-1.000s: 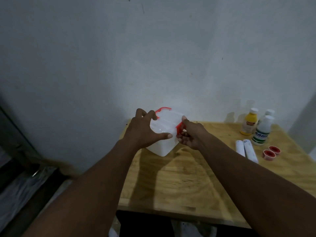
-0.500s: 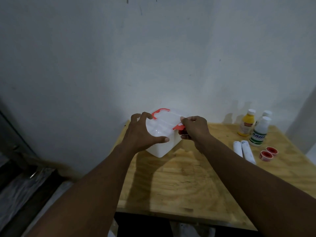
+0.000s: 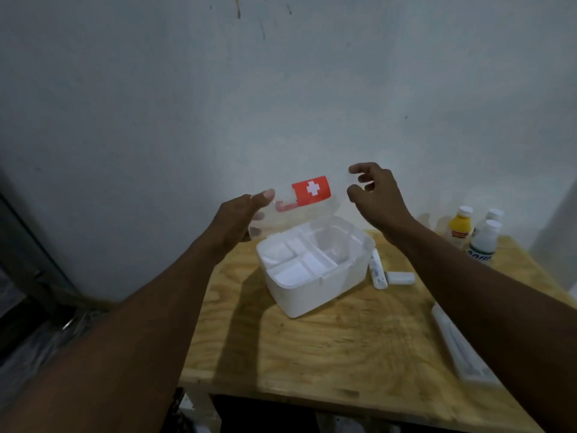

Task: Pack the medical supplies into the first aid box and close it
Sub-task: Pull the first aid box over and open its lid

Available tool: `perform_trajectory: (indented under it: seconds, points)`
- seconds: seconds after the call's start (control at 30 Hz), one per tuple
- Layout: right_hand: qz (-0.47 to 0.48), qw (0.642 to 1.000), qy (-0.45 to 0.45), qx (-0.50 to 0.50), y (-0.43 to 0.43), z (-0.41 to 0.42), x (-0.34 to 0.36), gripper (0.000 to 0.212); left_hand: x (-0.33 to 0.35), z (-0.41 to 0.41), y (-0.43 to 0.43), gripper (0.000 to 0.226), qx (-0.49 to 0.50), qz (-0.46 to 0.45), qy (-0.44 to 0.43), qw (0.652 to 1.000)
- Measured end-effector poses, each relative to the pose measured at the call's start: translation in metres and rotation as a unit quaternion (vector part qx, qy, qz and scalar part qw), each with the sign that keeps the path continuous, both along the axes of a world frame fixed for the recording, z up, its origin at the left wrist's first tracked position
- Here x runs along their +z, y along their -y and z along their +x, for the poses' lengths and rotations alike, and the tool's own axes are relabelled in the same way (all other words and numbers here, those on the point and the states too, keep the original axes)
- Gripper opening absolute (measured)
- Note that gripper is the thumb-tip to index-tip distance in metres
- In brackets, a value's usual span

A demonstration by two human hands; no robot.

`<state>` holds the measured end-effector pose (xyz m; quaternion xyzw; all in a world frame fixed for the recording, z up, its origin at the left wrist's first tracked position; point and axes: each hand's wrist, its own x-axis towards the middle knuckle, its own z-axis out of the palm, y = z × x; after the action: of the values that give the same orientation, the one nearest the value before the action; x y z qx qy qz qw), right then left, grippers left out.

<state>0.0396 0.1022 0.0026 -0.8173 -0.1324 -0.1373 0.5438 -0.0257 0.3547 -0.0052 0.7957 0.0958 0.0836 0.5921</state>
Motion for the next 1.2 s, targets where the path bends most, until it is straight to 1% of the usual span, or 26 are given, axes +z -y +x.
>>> perform_trajectory:
  seconds: [0.1,0.23,0.43,0.57,0.67,0.77,0.97,1.0,1.1,1.13,1.2]
  points:
    - [0.011,0.998,-0.049,0.039,-0.001,0.010,0.005,0.048,0.005,0.005,-0.007,0.082,-0.017,-0.023,-0.042,0.999]
    - [0.042,0.989,-0.116,0.076,-0.003,0.021,0.008,0.044,0.005,0.020,-0.017,0.099,-0.013,-0.070,-0.075,0.995]
    - [0.021,0.981,-0.180,0.069,-0.006,0.041,-0.002,0.040,-0.004,0.038,-0.014,0.094,0.026,-0.119,-0.078,0.989]
    - [0.004,0.976,-0.206,0.065,-0.010,0.047,-0.019,0.038,-0.028,0.044,-0.017,0.100,0.063,-0.104,-0.111,0.986]
    - [0.001,0.975,-0.217,0.056,-0.013,0.045,-0.033,0.033,-0.054,0.052,-0.021,0.087,0.073,-0.098,-0.133,0.983]
    - [0.006,0.976,-0.217,0.031,-0.014,0.040,-0.042,0.025,-0.060,0.048,-0.013,0.072,0.077,-0.098,-0.160,0.979]
    - [-0.049,0.968,-0.245,0.004,-0.012,0.032,-0.043,0.025,-0.068,0.042,0.000,0.056,0.055,-0.120,-0.205,0.970]
    - [-0.052,0.967,-0.251,0.000,-0.012,0.032,-0.044,0.029,-0.070,0.041,0.000,0.056,0.053,-0.124,-0.215,0.967]
    - [-0.058,0.966,-0.252,-0.013,-0.010,0.031,-0.048,0.036,-0.075,0.041,-0.001,0.066,0.055,-0.127,-0.226,0.964]
    - [-0.060,0.966,-0.252,-0.017,-0.010,0.030,-0.048,0.039,-0.075,0.041,0.000,0.066,0.060,-0.122,-0.226,0.965]
    - [-0.063,0.964,-0.256,-0.023,-0.010,0.029,-0.047,0.043,-0.075,0.041,0.002,0.060,0.074,-0.119,-0.218,0.966]
